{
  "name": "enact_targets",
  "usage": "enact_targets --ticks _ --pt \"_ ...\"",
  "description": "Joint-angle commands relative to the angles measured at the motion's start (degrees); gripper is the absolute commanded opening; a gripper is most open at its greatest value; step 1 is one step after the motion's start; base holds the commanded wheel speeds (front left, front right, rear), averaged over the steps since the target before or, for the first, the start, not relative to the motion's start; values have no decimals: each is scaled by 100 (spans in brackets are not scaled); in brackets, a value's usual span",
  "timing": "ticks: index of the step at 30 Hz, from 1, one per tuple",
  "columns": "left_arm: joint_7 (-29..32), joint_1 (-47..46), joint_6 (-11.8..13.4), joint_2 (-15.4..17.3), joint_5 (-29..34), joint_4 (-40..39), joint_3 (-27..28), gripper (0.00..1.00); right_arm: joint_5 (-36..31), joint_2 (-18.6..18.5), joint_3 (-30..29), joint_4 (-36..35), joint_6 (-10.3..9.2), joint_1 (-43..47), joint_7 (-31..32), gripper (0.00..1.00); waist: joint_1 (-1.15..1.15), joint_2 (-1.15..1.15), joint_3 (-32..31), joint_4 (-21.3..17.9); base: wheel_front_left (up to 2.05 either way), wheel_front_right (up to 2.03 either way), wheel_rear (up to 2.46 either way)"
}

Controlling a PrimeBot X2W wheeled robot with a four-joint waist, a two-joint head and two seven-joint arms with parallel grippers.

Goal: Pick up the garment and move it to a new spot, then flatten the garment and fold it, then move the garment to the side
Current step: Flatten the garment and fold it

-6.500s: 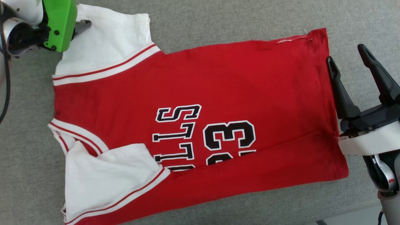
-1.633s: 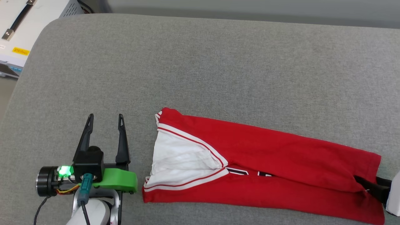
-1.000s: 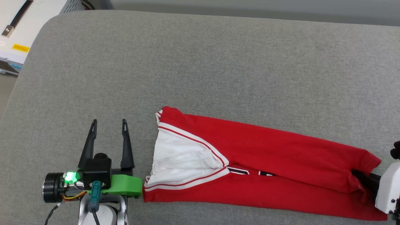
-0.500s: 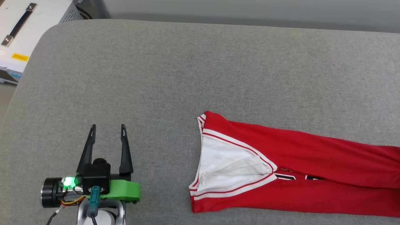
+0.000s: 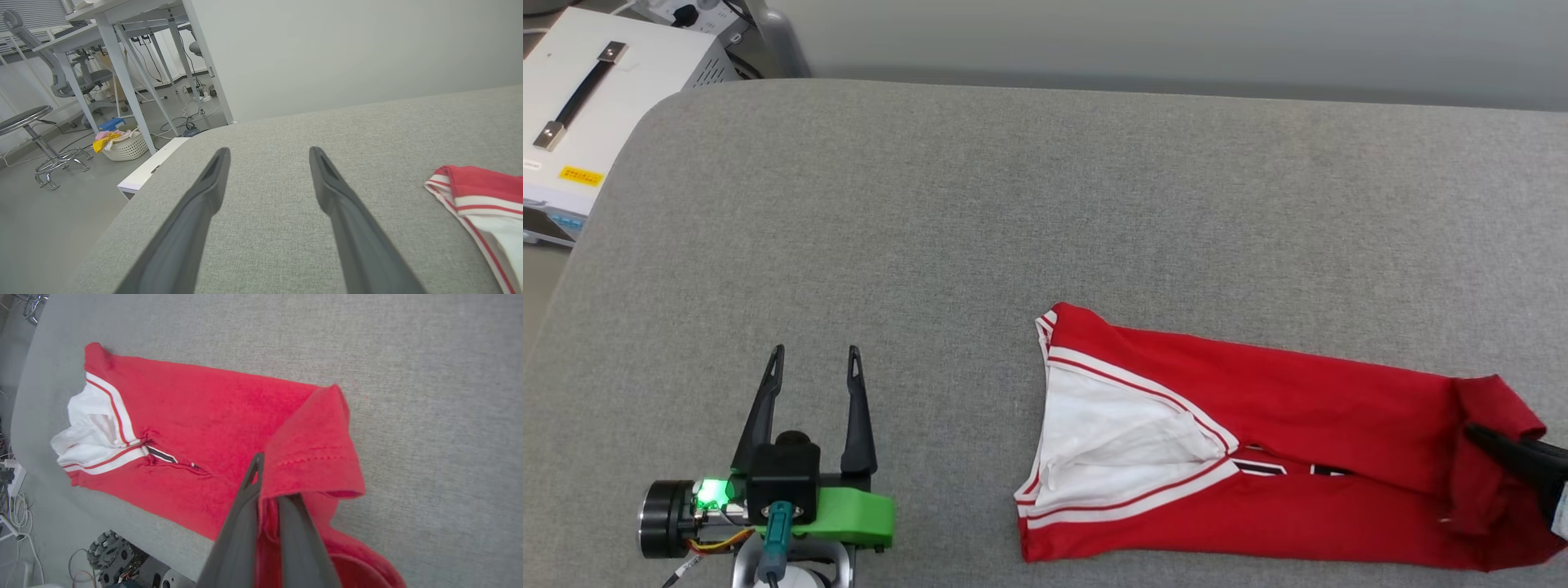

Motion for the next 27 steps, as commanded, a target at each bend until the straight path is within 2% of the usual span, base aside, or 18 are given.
enact_targets --ticks 1,6,12,19,27 --pt "-33 69 -31 -39 60 16 -1 100 -17 42 21 -213 -4 38 68 0 0 -1 7 27 0 0 0" --pt "-33 20 -80 -65 96 -2 -43 100 -165 331 260 -783 -4 -249 328 0 0 -1 59 105 0 0 0" --pt "-33 -53 -123 -95 128 31 -108 100 -559 822 846 -905 -4 -982 555 0 0 -1 118 217 0 0 0" --pt "-33 -127 -134 -134 142 44 -159 100 -1000 1297 1722 -553 -4 -1893 618 0 0 -1 210 315 0 0 0" --pt "-33 -268 -143 -198 160 64 -249 100 -1268 1804 2740 200 -4 -2907 503 0 0 -1 395 409 0 0 0"
